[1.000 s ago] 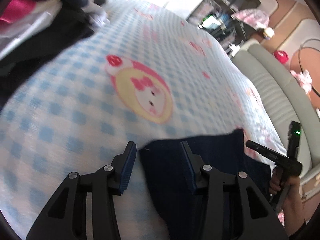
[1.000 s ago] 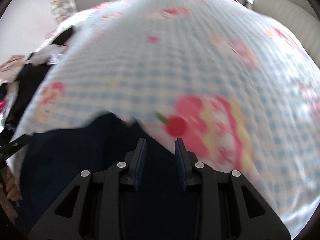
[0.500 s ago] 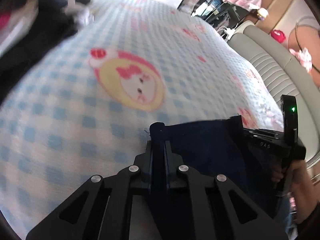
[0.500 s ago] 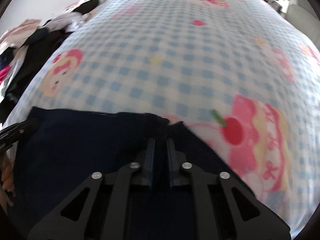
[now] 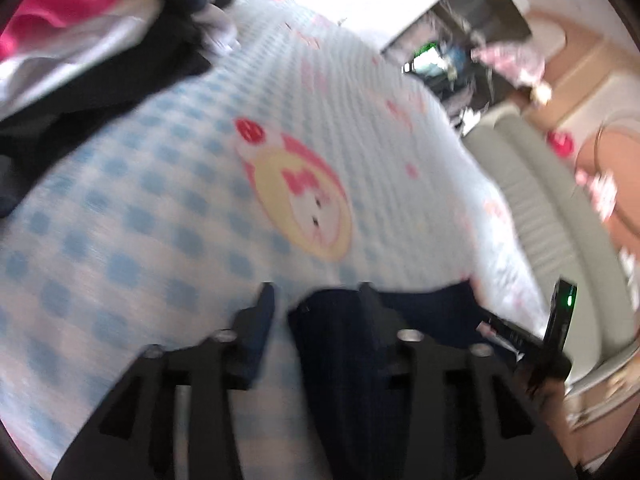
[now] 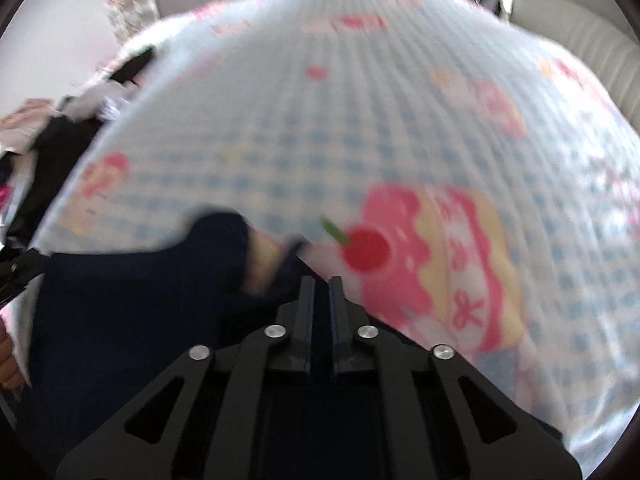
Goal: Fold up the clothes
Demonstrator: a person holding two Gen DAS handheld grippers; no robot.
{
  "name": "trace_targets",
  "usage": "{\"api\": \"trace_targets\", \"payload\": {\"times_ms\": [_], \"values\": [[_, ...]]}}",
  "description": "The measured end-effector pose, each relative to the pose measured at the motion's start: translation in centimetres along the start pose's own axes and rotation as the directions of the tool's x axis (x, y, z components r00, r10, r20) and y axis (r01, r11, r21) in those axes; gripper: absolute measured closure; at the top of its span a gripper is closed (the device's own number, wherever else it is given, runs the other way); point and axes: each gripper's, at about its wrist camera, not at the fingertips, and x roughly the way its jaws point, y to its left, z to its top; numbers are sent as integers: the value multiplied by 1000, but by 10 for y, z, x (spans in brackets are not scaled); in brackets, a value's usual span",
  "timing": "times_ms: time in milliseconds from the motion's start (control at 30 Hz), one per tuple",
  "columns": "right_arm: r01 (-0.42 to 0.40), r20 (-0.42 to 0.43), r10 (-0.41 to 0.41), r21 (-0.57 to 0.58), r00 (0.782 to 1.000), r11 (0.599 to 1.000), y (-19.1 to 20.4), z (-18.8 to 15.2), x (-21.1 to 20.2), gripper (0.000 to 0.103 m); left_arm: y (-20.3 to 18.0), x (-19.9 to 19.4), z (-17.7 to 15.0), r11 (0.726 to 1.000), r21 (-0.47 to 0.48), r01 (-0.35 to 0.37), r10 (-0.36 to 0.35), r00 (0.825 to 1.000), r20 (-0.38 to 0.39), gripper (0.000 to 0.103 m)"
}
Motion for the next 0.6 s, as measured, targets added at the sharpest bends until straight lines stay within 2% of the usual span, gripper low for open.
{"api": "trace_targets", "payload": {"times_ms": [33,100,167,233,267,300,367,400,500,600], "values": [[-20,23,20,-7,1000,1000,4,3,-6,86,5,1,1,1000,-23,19,-20,1000,-17,50],[-60,65,62,-23,996,998,12,8,-17,83,12,8,-1,996,-62,60,-63,996,-59,50],[-95,3,96,-46,995,994,25,12,-3,69,9,17,-4,994,-57,93,-98,990,-99,52],[-117,-74,113,-64,991,991,32,13,19,68,-3,28,-9,995,-11,104,-104,984,-144,52],[-117,-114,108,-71,988,991,34,10,32,71,-9,33,-11,996,22,86,-81,984,-157,61],[-117,-131,108,-63,985,991,31,9,43,76,-15,35,-12,997,67,38,-27,988,-155,89],[-118,-138,114,-21,984,993,25,9,54,91,-24,36,-13,989,143,-38,57,990,-128,93],[-119,-119,119,6,986,993,23,11,50,93,-28,30,-12,985,160,-56,71,993,-94,97],[-127,-47,128,21,991,992,21,20,34,95,-37,4,-8,971,208,-121,118,993,25,98],[-148,26,147,28,989,989,24,33,16,95,-35,-6,-5,973,191,-128,119,991,61,98]]}}
